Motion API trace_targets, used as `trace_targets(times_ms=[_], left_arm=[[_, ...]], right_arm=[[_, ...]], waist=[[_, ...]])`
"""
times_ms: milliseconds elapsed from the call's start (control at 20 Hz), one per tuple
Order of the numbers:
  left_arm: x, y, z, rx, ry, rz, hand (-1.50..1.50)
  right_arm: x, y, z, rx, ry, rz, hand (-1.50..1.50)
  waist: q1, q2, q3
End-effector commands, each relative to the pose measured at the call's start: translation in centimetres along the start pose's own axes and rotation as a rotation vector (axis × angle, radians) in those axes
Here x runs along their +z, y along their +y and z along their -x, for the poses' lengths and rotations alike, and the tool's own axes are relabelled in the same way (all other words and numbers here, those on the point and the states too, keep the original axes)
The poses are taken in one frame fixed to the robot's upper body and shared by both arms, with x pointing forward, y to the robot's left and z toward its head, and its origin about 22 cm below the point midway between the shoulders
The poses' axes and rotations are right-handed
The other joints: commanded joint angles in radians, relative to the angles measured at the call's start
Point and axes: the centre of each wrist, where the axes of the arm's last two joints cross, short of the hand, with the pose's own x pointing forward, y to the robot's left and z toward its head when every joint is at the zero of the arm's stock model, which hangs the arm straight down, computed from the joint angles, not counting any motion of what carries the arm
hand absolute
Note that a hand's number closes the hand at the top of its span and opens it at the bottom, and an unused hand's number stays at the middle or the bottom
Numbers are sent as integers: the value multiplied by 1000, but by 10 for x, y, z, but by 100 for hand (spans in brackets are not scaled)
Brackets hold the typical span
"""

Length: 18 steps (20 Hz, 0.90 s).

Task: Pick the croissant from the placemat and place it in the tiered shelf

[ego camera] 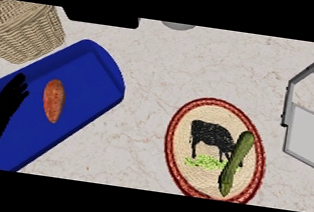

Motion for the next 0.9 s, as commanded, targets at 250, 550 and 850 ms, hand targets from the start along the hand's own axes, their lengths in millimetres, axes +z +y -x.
trace_targets(times_ms=[250, 550, 850], left_arm=[[3, 13, 2, 9, 16, -19, 0], [17, 18, 24, 8, 19, -34, 0], [37, 34, 30, 22, 59, -93, 0]], right_arm=[[43, -127, -15, -100, -18, 89, -150], [80, -190, 4, -72, 74, 97, -150], [108, -226, 2, -68, 63, 43, -150]], waist=[[-18, -1, 1], [-51, -5, 3], [-102, -21, 6]])
